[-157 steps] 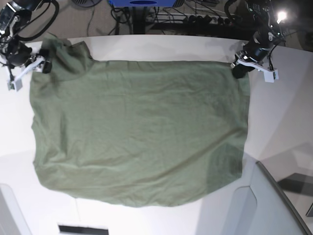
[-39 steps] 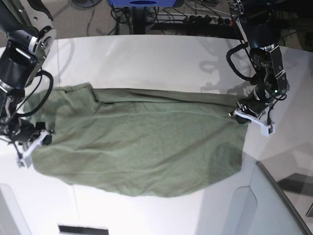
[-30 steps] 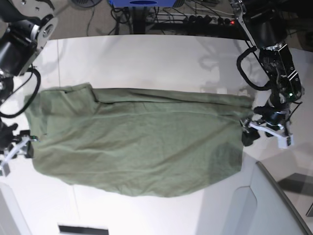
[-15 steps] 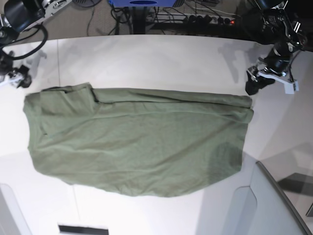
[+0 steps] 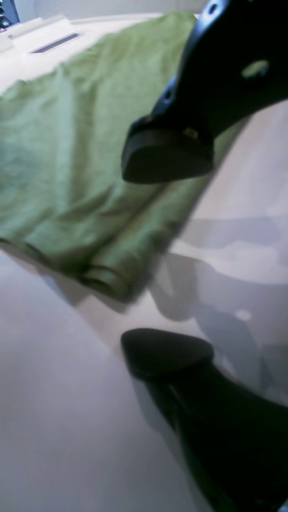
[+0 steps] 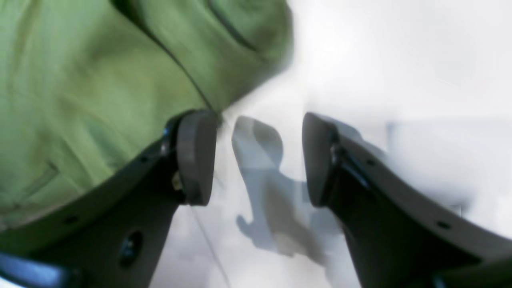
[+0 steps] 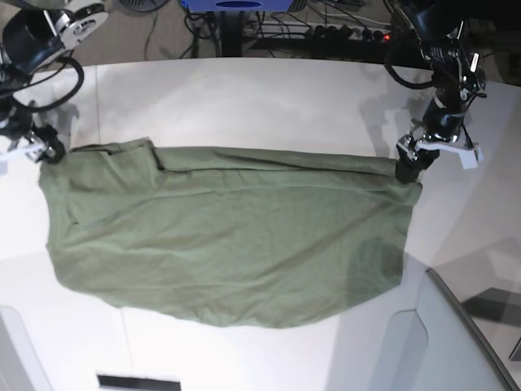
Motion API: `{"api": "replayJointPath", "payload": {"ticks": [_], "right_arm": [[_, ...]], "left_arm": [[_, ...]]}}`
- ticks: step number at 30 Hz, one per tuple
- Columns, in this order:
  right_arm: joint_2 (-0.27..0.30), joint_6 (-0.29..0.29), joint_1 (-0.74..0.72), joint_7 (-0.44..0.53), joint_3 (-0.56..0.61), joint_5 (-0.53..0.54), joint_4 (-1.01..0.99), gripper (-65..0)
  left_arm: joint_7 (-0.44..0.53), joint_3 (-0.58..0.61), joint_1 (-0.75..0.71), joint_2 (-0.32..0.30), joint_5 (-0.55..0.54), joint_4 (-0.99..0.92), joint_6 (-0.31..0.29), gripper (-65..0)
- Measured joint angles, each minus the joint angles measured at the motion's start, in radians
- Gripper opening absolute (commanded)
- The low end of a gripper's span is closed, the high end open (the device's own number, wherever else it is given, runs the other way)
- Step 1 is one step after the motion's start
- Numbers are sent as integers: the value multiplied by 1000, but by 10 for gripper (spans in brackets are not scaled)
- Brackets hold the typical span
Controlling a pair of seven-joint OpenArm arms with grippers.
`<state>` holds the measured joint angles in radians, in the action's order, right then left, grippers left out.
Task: Layout the t-shirt on the table in an organized manner, then fold the t-shirt properly
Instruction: 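Open both grippers and release the folded edge, then grasp the folded edge corners again with both grippers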
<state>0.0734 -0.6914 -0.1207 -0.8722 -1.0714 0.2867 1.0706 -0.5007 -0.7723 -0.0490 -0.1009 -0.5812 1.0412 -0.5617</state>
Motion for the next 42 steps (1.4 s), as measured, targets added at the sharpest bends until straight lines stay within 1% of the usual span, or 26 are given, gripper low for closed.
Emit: {"api": "replayJointPath", "payload": {"ticks": [4,5,7,12,15,17,20,23,24,25,26,29,31,32,33,34,35,37,38,40,42], "right_arm": [[18,-5,-27,15,-5,21,-69,-321],[21,-6,-34,34,-6,15,-80,-321],[19,2,-42,64,-2,2,-85,-321],[14,-2,-40,73,3,6,-87,-321],[23,-2,-58,85,2,8,-124,-321],[25,-2,-66,85,3,14,-138,-321],[34,-6,-66,89,3,23,-160,-326],[37,-6,-70,87,3,21,-161,-329],[37,-6,-70,87,3,21,-161,-329],[37,-6,-69,87,3,21,-161,-329],[37,-6,-69,87,2,21,-161,-330],[36,-6,-70,87,-3,21,-161,-330],[35,-6,-70,95,-3,20,-161,-332],[32,-6,-70,118,-4,13,-161,-333],[28,-6,-69,137,-5,14,-162,-353],[27,-5,-69,148,-5,10,-163,-399],[27,-2,-69,147,-5,3,-163,-461],[26,2,-67,147,-5,-5,-163,-615],[26,2,-66,144,-5,-5,-163,-650],[26,2,-66,144,-5,-5,-163,-638],[26,2,-66,144,-5,-5,-161,-648]], "left_arm": [[-4,13,10,0,0,-4,0,-102],[2,26,9,-2,0,-4,0,-102],[2,53,15,-2,0,-4,1,-102],[-3,63,27,4,4,-5,3,-104],[68,61,36,6,2,-43,3,-104],[95,61,40,6,-5,-71,-1,-104],[103,61,43,6,-13,-84,-10,-104],[116,113,42,-2,-14,-84,-8,-107],[116,119,44,1,-15,-84,-8,-128],[114,124,46,3,-12,-84,-8,-171],[106,127,47,4,-8,-85,-7,-229],[90,127,66,6,2,-112,4,-428],[87,124,80,6,4,-137,5,-546],[85,123,87,6,6,-146,8,-591],[81,123,93,6,11,-150,12,-630],[75,123,96,8,14,-149,12,-650],[73,124,98,9,14,-148,12,-650],[74,126,98,9,14,-146,12,-650],[74,126,97,9,14,-146,12,-650],[74,126,97,9,14,-146,12,-650],[71,126,97,9,14,-144,12,-650]]}}
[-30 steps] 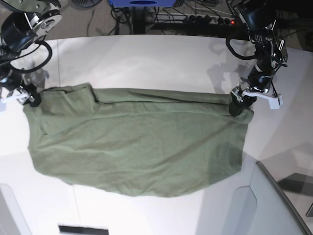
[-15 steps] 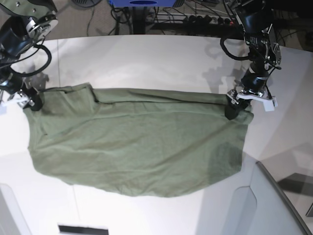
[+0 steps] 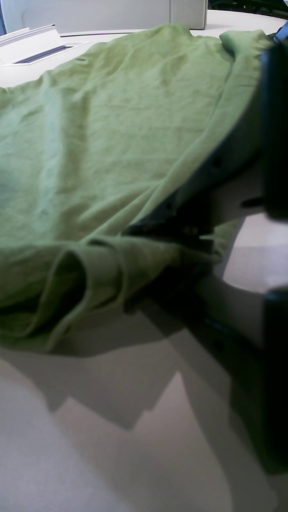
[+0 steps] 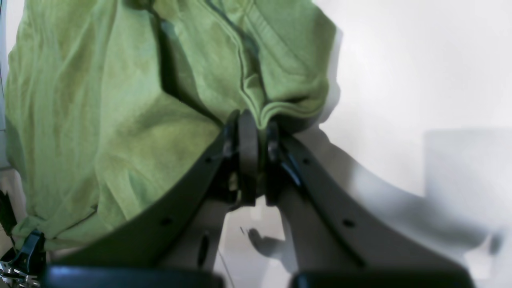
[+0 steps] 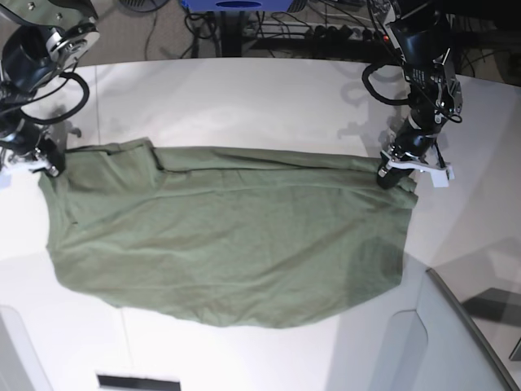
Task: Layout the t-shirt on the table in an organized manner, then fold the t-shirt properly
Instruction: 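Grasp the folded edge corners again with both grippers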
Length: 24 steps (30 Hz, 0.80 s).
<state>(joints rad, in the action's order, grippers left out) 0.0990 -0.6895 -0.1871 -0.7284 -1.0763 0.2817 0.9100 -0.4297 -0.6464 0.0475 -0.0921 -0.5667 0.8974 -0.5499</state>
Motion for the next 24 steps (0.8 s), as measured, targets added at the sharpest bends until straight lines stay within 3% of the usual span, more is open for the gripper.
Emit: {"api": "replayJointPath", "payload": {"ticks": [6,15,24], "right_arm": [[-6,-4,51,-124,1,9,94,-650],[-89,-8,187,-253,10,10,364,-650],[-134,-8,254,-267,10,7,443,-650]], "left_arm": [[-14,6,-54,-17,6,102,0,-650],[-26,4,-206,-13,5,251,-1,-650],[-27,0,-296,-11,4,335,-1,-650]]}}
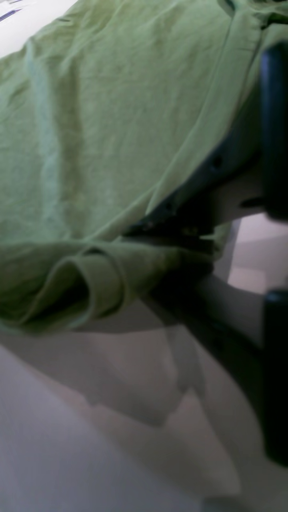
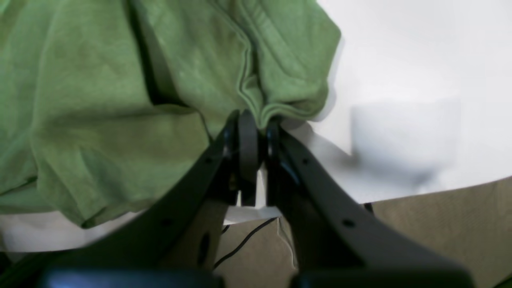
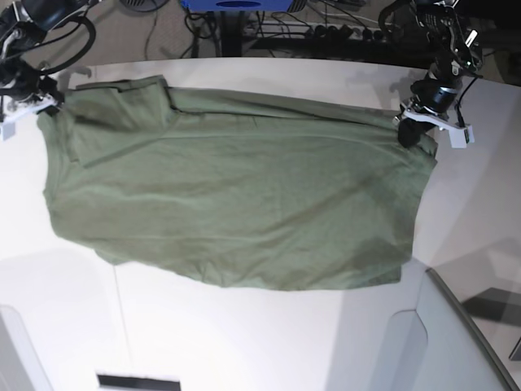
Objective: Layout the t-shirt on the table in an organized manner, then fold the t-shirt properly
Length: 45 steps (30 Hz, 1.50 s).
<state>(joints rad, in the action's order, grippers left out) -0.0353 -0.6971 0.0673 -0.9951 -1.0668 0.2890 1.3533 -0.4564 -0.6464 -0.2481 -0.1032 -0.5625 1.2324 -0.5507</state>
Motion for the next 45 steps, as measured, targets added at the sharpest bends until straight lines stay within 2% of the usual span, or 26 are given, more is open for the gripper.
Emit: {"api": "replayJointPath", "payload": {"ticks": [12,14,17,18,20,23,25,26,31,35,40,45], "right_arm": [[2,0,0,0,0,0,0,-647],[2,0,0,0,-1,0,0,-609],[2,0,3,0,-3,-1,5,-459],[-1,0,8,-2,-3,-5,23,-401],[-4,1,16,-13,-3,-5,68,-330],[-33,7,43,-22,-1,-8,196,-320],[-53,1,69,-22,3,2,288,-317],[-56,1,82,-31,5,-2,323,-317],[-50,4,154,-65,173,-4,406,-320],[-70,3,164,-65,295,0,407,-321],[-70,0,162,-56,323,0,376,-321],[-63,1,146,-54,322,-4,271,-321]], "left_arm": [[0,0,-18,1,1,1,1,-650],[-1,2,-18,1,0,1,47,-650],[-4,7,-20,4,2,11,112,-632],[-3,7,-25,3,4,24,127,-550],[3,6,-41,1,3,62,129,-393],[5,-2,-43,0,4,110,132,-142],[4,-2,-46,0,0,140,129,-31],[3,-2,-50,0,0,158,129,0],[-2,-10,-85,5,-2,238,129,0],[6,-89,-87,15,-4,270,128,-7],[4,-139,-101,16,3,264,132,-115],[2,-138,-121,14,4,264,129,-176]]}}
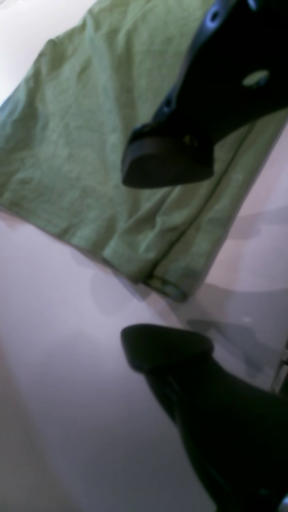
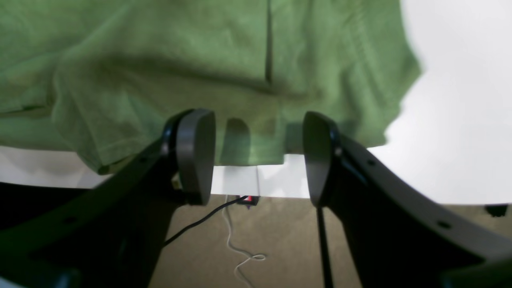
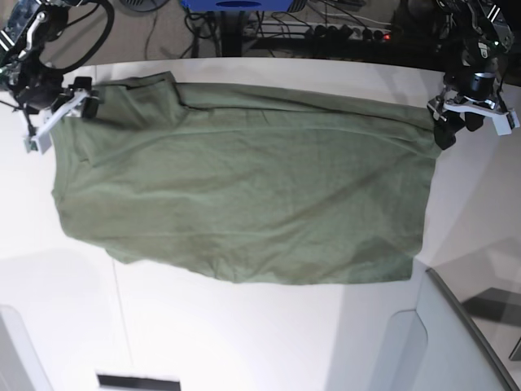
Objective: Layout the t-shirt on the table in an organized manner, then fold the t-shirt properly
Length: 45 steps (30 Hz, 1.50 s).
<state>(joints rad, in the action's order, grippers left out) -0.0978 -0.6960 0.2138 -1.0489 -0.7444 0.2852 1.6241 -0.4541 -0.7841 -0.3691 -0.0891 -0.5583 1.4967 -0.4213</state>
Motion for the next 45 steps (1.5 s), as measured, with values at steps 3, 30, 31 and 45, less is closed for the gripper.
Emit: {"api": "replayJointPath", "payload": {"ticks": [3,30,31,45], "right_arm": [[-2,-1,-2,0,0,-2,-30,-321],[1,0,4,31,-2,-1,-45,-323],[1,0,4,31,-2,-1,-45,-323],[6,3,0,32,-62,-3,-99,-323]], "left_arm": [[1,0,3,1,0,0,0,-207],[1,0,-11,0,0,0,0,-323],[1,0,-11,0,0,0,0,-323],[1,1,-11,0,0,0,0,-323]]}}
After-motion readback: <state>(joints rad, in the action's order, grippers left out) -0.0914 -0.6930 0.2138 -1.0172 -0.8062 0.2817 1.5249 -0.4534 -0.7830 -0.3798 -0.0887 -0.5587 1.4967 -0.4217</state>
